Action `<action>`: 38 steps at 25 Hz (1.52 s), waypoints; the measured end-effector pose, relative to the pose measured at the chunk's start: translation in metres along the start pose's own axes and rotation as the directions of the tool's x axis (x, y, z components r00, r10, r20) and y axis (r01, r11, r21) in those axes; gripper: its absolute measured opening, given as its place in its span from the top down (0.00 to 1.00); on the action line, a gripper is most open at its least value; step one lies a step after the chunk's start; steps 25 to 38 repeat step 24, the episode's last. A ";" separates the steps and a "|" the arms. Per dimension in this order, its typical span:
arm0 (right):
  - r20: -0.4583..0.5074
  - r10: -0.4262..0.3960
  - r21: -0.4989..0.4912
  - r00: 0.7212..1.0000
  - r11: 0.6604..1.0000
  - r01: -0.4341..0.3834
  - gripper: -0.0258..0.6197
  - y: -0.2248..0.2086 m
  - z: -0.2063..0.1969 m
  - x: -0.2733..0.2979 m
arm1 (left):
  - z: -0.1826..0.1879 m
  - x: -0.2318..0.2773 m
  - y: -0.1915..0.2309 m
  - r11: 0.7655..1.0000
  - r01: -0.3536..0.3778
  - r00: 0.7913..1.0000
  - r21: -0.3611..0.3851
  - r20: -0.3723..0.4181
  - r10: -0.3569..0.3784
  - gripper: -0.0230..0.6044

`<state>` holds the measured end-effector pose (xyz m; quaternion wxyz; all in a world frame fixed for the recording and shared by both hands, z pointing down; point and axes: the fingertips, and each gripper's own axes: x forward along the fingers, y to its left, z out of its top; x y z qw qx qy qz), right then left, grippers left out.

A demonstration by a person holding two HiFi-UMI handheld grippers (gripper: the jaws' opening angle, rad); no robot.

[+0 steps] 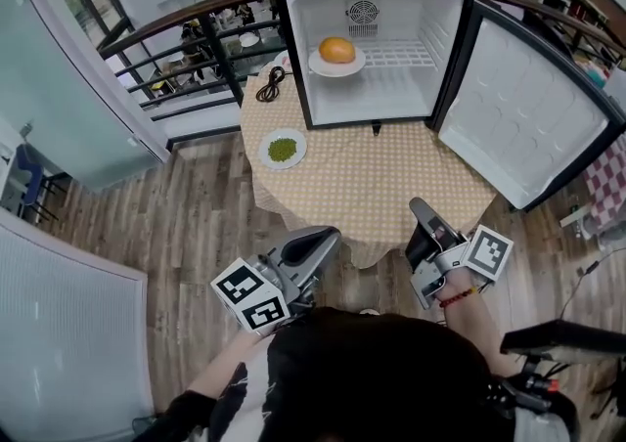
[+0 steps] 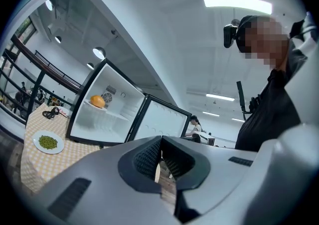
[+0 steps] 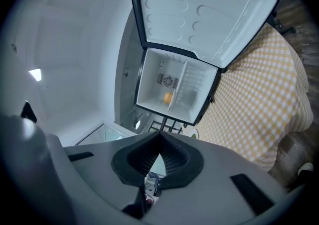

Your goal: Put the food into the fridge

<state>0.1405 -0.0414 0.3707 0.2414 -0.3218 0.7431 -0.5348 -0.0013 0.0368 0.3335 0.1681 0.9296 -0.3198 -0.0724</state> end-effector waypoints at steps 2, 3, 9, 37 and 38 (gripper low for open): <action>0.006 0.008 0.040 1.000 0.999 -0.008 0.94 0.003 -0.003 -0.004 | 0.001 -0.002 -0.004 1.000 0.012 1.000 0.001 -0.001 -0.012 0.94; 0.011 0.015 0.055 1.000 0.998 -0.016 0.94 0.004 -0.004 -0.005 | 0.002 -0.003 -0.006 1.000 0.020 1.000 0.004 -0.001 -0.020 0.94; 0.037 0.002 0.031 0.999 1.000 -0.003 0.94 0.007 -0.003 -0.010 | 0.006 -0.005 -0.009 0.999 0.046 0.999 0.016 0.000 -0.046 0.94; 0.026 -0.002 0.017 1.000 1.000 0.002 0.94 0.005 0.003 -0.003 | 0.002 0.006 0.002 0.998 0.058 0.998 0.000 0.009 -0.058 0.94; 0.026 -0.002 0.017 1.000 1.000 0.002 0.94 0.005 0.003 -0.003 | 0.002 0.006 0.002 0.998 0.058 0.998 0.000 0.009 -0.058 0.94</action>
